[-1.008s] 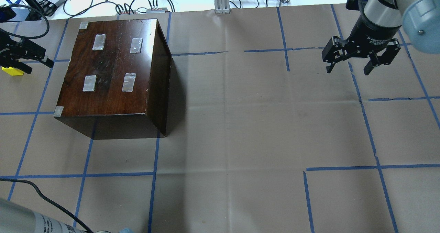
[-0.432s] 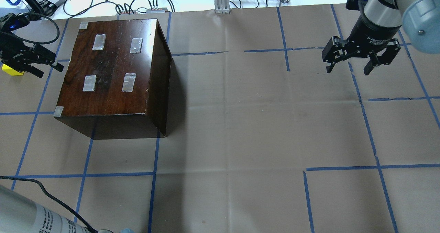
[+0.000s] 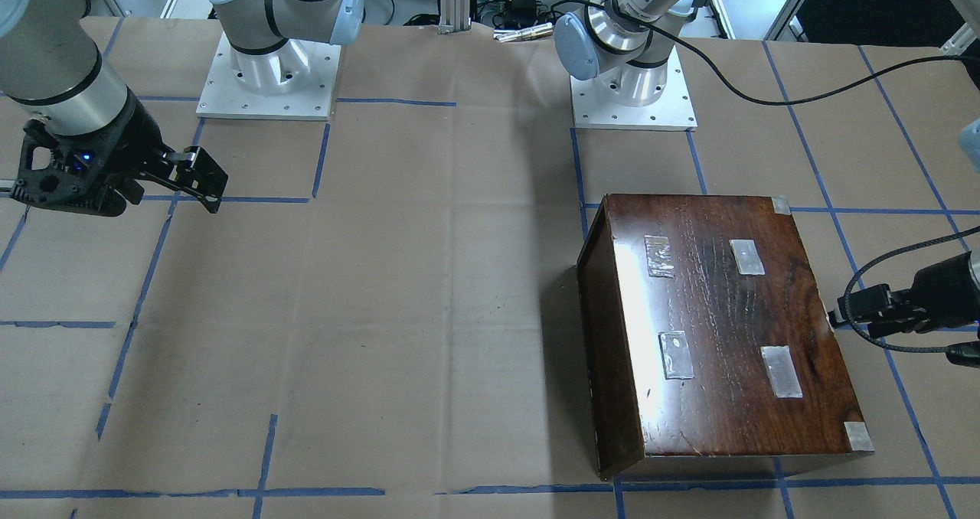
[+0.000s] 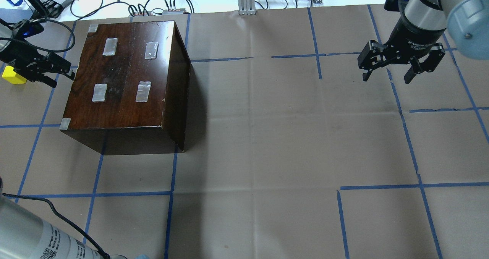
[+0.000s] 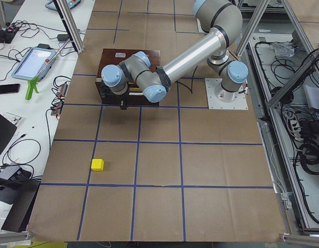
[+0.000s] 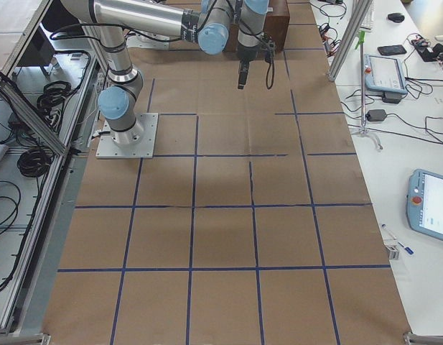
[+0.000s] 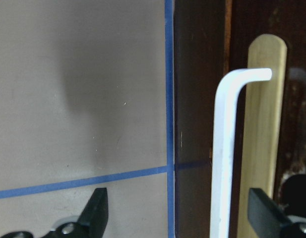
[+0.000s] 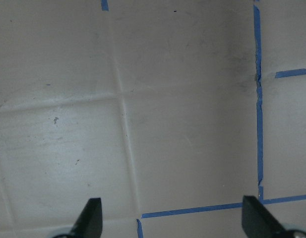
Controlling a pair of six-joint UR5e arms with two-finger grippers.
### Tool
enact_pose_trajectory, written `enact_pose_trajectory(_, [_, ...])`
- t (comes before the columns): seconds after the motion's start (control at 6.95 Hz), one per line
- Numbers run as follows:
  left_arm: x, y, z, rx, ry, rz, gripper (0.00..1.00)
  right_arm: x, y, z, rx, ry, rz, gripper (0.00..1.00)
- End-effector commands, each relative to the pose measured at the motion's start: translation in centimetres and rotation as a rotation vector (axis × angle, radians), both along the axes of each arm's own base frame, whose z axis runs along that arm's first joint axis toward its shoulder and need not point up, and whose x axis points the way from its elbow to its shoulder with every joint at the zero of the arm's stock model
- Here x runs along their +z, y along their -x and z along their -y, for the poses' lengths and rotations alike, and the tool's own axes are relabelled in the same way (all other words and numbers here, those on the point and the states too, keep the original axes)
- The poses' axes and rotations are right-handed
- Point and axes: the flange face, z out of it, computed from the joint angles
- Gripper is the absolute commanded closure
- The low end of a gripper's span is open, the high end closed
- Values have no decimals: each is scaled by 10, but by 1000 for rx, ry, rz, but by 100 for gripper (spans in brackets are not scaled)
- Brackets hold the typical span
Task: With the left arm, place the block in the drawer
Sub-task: 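Lower the left gripper and hook the white drawer handle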
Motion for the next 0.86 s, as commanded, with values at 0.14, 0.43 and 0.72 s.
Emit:
enact_pose_trajectory(0.14, [-14,-1,4,-6,-6,-6,2,0,0,0,0,0,0,0])
enact_pose_trajectory(0.43, [-13,-8,3,-12,0,-1,2,0,0,0,0,0,0,0])
enact_pose_trajectory(0.72, [-11,-18,1,-26,23,15,2,0,0,0,0,0,0,0])
